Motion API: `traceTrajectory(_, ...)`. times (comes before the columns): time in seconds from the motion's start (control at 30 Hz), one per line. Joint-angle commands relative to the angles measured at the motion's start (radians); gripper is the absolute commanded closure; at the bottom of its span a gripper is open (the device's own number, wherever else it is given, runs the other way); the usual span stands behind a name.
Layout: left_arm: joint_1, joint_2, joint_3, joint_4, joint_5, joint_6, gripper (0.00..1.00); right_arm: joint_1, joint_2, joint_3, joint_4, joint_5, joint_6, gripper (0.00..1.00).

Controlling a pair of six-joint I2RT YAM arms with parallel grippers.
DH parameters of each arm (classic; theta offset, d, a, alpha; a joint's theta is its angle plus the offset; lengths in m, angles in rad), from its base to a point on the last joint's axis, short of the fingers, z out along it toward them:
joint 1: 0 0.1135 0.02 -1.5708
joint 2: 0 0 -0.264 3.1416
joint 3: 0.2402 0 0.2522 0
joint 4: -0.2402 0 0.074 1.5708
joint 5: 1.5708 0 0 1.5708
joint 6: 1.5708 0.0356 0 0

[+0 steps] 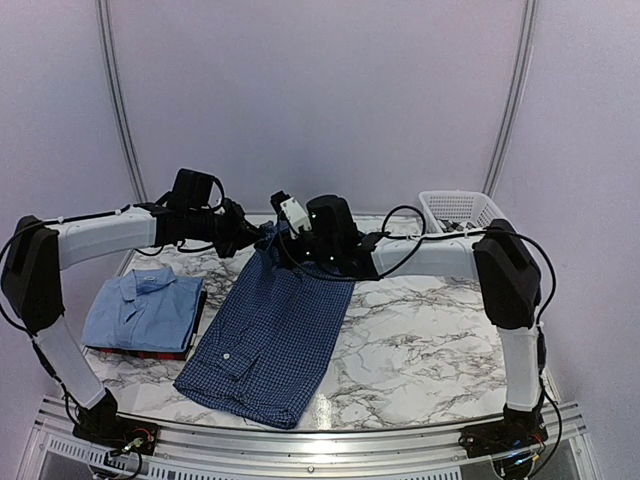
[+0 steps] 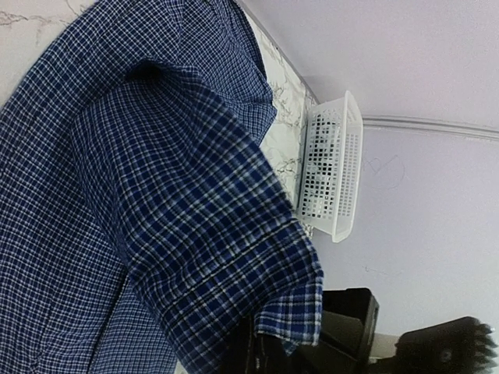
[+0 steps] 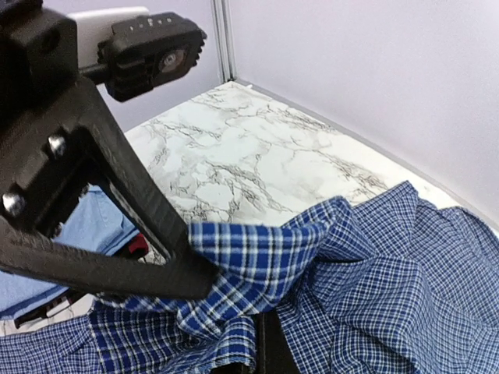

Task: Fold and stack the long sleeve shirts
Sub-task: Place the rectangle-folded shirt in the left sleeve.

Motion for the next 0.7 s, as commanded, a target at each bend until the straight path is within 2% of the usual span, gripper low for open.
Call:
traceTrajectory(0.0, 0.010, 0.027, -0.011, -0.050, 0.023, 0.089, 0.97, 0.017, 0.063, 0.103, 0.040, -0.026, 0.032, 1.00)
traceTrajectory(0.3, 0.023, 0.043, -0.031, -0.049, -0.001, 0.123, 0.95, 0.018, 0.112, 0.106, 0.070, -0.068, 0.078, 1.00)
traceTrajectory(0.47, 0.048, 0.053, -0.062, -0.048, -0.006, 0.142, 0.95, 0.016, 0.177, 0.202, 0.023, -0.112, 0.100, 0.99)
traceTrajectory(0.67, 0.055, 0.079, -0.096, -0.049, -0.024, 0.212, 0.86, 0.016, 0.256, 0.251, 0.075, -0.197, 0.203, 0.97)
